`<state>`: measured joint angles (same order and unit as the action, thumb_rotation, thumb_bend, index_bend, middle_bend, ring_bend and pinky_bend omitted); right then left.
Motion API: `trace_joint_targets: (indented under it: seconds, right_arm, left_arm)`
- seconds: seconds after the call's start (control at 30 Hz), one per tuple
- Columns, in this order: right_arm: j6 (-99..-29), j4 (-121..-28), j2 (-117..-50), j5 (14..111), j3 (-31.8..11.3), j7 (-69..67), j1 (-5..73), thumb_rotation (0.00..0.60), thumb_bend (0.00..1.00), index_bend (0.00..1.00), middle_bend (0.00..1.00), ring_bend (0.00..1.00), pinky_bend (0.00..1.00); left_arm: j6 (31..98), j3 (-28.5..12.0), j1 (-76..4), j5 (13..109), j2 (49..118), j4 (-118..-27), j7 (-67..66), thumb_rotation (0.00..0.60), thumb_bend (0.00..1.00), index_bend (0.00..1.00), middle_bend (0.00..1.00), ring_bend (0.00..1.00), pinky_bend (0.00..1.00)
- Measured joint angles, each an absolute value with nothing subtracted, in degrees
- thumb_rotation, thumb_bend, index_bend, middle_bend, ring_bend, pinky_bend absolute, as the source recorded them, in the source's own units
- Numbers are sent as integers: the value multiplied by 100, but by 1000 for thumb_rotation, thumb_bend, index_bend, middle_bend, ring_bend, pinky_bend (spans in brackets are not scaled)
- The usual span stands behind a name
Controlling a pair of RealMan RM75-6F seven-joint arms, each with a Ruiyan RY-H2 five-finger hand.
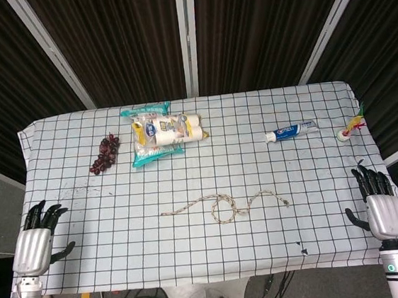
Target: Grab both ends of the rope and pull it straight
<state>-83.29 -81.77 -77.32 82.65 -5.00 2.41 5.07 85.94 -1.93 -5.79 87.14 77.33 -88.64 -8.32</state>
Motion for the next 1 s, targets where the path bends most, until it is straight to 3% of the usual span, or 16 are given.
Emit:
trace_joint_targets:
  seconds: [0.5, 0.73, 1.0]
  right_arm:
    - [-8417, -8320, -7572, 8236, -566, 299, 487, 600, 216, 0, 0, 0, 0]
    - [-8419, -8382, -7517, 8158, -632, 249, 491, 600, 216, 0, 0, 0, 0]
    - [-8445, -8421, -7425, 8161, -672, 301, 507, 600, 219, 0, 0, 0, 0]
  left_arm:
    - [8351, -267, -794, 8720, 7719, -9359, -1383, 600, 116, 241, 164, 0, 77]
    - [7566, -477, -1339, 8398, 7946, -10222, -2153, 600, 116, 257, 164, 0, 78]
    - [6860, -709, -1977, 7777, 8713, -10271, -2993, 600, 117, 258, 164, 0, 81]
